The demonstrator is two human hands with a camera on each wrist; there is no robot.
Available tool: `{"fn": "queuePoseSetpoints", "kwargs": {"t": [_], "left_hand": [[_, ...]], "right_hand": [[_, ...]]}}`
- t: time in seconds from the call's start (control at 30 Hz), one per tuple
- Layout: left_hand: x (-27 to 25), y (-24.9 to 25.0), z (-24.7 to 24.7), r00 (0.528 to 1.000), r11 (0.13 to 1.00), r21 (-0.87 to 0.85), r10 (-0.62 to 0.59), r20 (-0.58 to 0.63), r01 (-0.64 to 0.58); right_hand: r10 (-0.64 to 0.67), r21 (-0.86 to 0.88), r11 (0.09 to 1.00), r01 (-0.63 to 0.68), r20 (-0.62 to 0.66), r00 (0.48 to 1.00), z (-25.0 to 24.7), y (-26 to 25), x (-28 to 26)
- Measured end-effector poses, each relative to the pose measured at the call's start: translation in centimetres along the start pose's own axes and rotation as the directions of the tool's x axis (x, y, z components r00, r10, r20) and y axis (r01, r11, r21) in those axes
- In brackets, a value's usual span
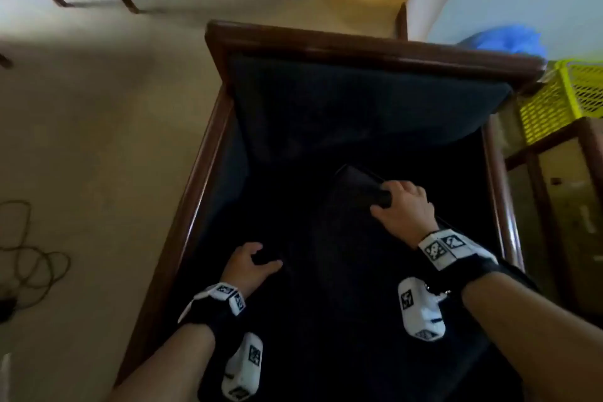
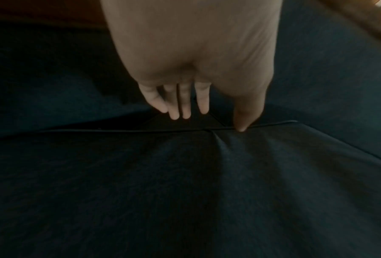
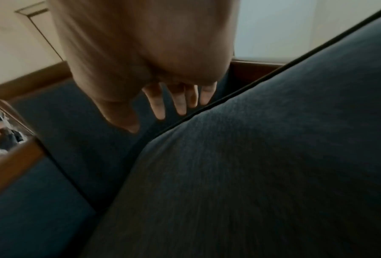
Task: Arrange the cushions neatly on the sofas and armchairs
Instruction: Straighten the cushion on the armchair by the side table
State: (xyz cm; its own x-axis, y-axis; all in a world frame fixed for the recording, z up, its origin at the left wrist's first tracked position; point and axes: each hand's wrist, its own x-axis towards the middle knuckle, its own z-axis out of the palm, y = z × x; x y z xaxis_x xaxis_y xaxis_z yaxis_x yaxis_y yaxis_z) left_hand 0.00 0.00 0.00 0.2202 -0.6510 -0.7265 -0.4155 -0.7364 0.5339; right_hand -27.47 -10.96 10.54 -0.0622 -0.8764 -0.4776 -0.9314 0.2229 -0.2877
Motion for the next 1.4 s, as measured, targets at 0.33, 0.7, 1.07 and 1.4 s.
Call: {"fn": "queuePoseSetpoints", "kwargs": {"t": [0.33,0.7,1.07,1.4], "left_hand": [[6.6,-0.5,0.0,0.914,0.989,0.077,-0.146,0.379,0.125],[-0.3,1.3,-1.9,0.935,0.997,0.055,-0.072,0.347,0.056],[-17.9,12.0,-7.9,0.874,0.761,0.456,0.478,0.089,-0.462],[-19.2,10.0,-10.1,0.81,0.621,0.661,0.585,-0.034,-0.421]], "right_hand": [[0.181,-0.224,0.958,-0.182,-0.021,0.983,3.5,1.4,5.7],[0.099,-0.006,0.995,-0.105,-0.266,0.959,0.2,1.9,-2.5],[0.401,0.641,0.763,0.076,-0.563,0.723,-10.9,3.5,-17.3],[0.243,0.707,0.545,0.45,-0.648,0.722,-5.2,4.6,-22.1]]}}
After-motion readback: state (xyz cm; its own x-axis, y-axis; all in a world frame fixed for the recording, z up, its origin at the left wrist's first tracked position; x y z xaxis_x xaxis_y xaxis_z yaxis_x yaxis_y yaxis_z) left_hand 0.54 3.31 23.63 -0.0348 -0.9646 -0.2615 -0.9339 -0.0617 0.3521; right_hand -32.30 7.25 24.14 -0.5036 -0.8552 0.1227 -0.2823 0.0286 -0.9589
